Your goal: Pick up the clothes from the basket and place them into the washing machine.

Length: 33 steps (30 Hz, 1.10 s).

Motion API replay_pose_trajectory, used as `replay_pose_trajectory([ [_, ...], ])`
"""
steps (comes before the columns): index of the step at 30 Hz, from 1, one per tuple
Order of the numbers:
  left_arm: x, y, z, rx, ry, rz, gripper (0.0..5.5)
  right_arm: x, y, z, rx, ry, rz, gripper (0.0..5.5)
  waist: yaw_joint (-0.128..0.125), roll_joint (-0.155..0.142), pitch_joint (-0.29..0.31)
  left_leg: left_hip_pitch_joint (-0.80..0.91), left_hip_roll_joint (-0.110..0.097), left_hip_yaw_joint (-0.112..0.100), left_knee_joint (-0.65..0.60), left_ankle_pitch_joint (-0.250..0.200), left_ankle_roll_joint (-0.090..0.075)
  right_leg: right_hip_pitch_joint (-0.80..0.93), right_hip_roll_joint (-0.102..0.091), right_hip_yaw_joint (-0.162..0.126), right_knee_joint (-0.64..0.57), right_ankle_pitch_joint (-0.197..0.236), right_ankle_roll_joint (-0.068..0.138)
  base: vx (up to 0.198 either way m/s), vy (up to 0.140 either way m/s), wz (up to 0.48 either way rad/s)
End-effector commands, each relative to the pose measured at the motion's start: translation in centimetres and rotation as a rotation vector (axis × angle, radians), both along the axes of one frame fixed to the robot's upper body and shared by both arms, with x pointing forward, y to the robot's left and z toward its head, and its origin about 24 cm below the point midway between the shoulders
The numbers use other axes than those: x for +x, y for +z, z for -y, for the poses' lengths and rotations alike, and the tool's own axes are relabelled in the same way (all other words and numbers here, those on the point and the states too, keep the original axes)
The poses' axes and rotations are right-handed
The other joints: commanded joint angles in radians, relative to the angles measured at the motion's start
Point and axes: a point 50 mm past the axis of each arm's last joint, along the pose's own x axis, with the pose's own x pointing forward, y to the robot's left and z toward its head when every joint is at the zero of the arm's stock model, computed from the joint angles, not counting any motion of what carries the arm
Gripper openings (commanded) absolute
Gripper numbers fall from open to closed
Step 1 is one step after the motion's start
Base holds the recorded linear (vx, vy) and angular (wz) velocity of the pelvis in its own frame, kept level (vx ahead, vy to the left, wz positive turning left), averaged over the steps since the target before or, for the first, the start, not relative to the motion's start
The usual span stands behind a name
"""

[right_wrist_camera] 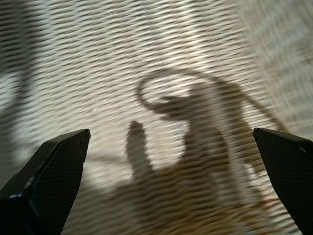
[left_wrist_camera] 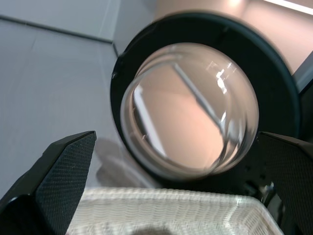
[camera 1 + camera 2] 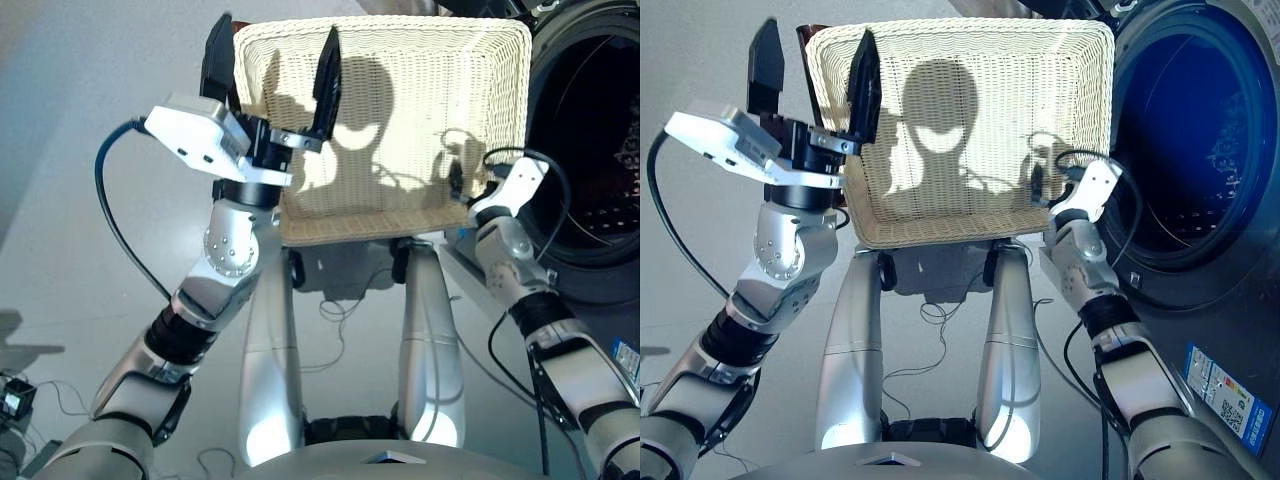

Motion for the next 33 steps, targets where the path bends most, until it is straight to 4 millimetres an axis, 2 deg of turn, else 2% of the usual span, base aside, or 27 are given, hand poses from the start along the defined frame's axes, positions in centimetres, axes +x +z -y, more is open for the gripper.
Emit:
replay_pose_trajectory([
  [1,-0.7,1.1,-0.3,-0.029,-0.039,0.074,5.50,-0.4,2.5,-1.1,-0.060,0.098,0.141,5.50,0.009,-0.008,-0.016,0.065,0.000,0.051,-0.031,-0.038,0.000,-0.018,0.026,-0.016,-0.142,0.147,-0.020,0.000,0.000,0.000],
  [6,0.9,-3.2,-0.4,-0.056,-0.076,-0.166,5.50,-1.9,0.7,-1.6,-0.063,0.115,0.127,5.50,-0.001,-0.007,-0.016,0.135,-0.003,0.056,-0.086,-0.024,0.001,0.046,0.023,-0.022,-0.189,0.163,-0.014,0.000,0.000,0.000],
  [7,0.9,-3.2,-0.4,-0.056,-0.076,-0.166,5.50,-1.9,0.7,-1.6,-0.063,0.115,0.127,5.50,-0.001,-0.007,-0.016,0.135,-0.003,0.056,-0.086,-0.024,0.001,0.046,0.023,-0.022,-0.189,0.163,-0.014,0.000,0.000,0.000],
  [8,1.6,-4.7,-0.7,-0.007,-0.050,-0.225,5.50,-2.4,-0.3,-1.8,-0.054,0.106,0.109,5.50,-0.009,-0.010,-0.016,0.186,-0.003,0.068,-0.127,-0.016,0.004,0.092,0.022,-0.028,-0.233,0.178,-0.007,0.000,0.000,0.000],
  [10,2.2,-6.7,-1.4,0.014,-0.040,-0.314,5.50,-3.0,-1.7,-1.3,-0.065,0.086,0.064,5.50,-0.014,-0.012,-0.016,0.250,-0.007,0.077,-0.173,-0.008,0.007,0.150,0.023,-0.032,-0.277,0.195,0.000,0.071,0.057,-0.046],
  [13,2.4,-12.0,-2.0,-0.029,-0.111,-0.559,5.50,-4.0,-4.4,0.0,-0.094,0.043,-0.040,5.50,-0.023,-0.009,-0.016,0.372,-0.013,0.086,-0.243,-0.001,0.011,0.260,0.017,-0.033,-0.353,0.220,0.011,0.092,0.047,-0.125],
  [14,2.4,-13.1,-2.4,-0.015,-0.110,-0.598,5.50,-4.4,-5.4,0.6,-0.089,0.017,-0.084,5.50,-0.024,-0.008,-0.016,0.408,-0.017,0.087,-0.259,0.000,0.013,0.298,0.018,-0.035,-0.374,0.225,0.012,0.098,0.037,-0.193],
  [19,1.9,-20.7,-5.2,0.051,0.060,-0.863,5.50,-6.5,-10.4,2.8,-0.142,-0.094,-0.305,5.50,-0.012,-0.005,-0.016,0.631,-0.028,0.089,-0.372,0.015,0.011,0.524,0.016,-0.057,-0.491,0.246,0.019,0.093,0.021,-0.106],
  [22,0.6,-24.4,-7.4,0.135,0.185,-0.995,5.50,-8.2,-12.8,3.3,-0.172,-0.122,-0.414,5.50,-0.002,-0.011,-0.019,0.776,-0.031,0.090,-0.459,0.032,0.005,0.676,0.020,-0.074,-0.574,0.265,0.026,0.102,0.008,-0.057],
  [24,-1.2,-27.0,-8.8,0.180,0.250,-1.101,5.50,-10.1,-14.7,3.3,-0.164,-0.120,-0.496,5.50,0.006,-0.016,-0.066,0.842,-0.037,0.088,-0.511,0.040,0.001,0.746,0.024,-0.083,-0.620,0.274,0.030,0.163,-0.010,-0.038],
  [28,-6.4,-32.1,-11.2,0.240,0.343,-1.363,5.50,-14.1,-17.9,4.2,-0.150,-0.150,-0.664,5.50,0.012,-0.018,-0.155,0.951,-0.033,0.090,-0.578,0.042,-0.003,0.860,0.021,-0.098,-0.696,0.279,0.036,0.164,-0.013,-0.021],
  [31,-10.1,-34.6,-12.5,0.289,0.402,-1.527,5.50,-16.7,-19.5,4.9,-0.157,-0.173,-0.768,5.50,0.013,-0.020,-0.222,1.016,-0.029,0.096,-0.623,0.045,-0.005,0.922,0.020,-0.107,-0.731,0.278,0.040,0.133,-0.010,0.010],
  [33,-12.0,-35.7,-12.6,0.257,0.412,-1.614,5.50,-18.5,-20.6,5.0,-0.165,-0.186,-0.835,5.50,0.014,-0.021,-0.261,1.055,-0.027,0.095,-0.648,0.046,-0.006,0.961,0.019,-0.111,-0.752,0.278,0.041,0.126,-0.019,0.049],
])
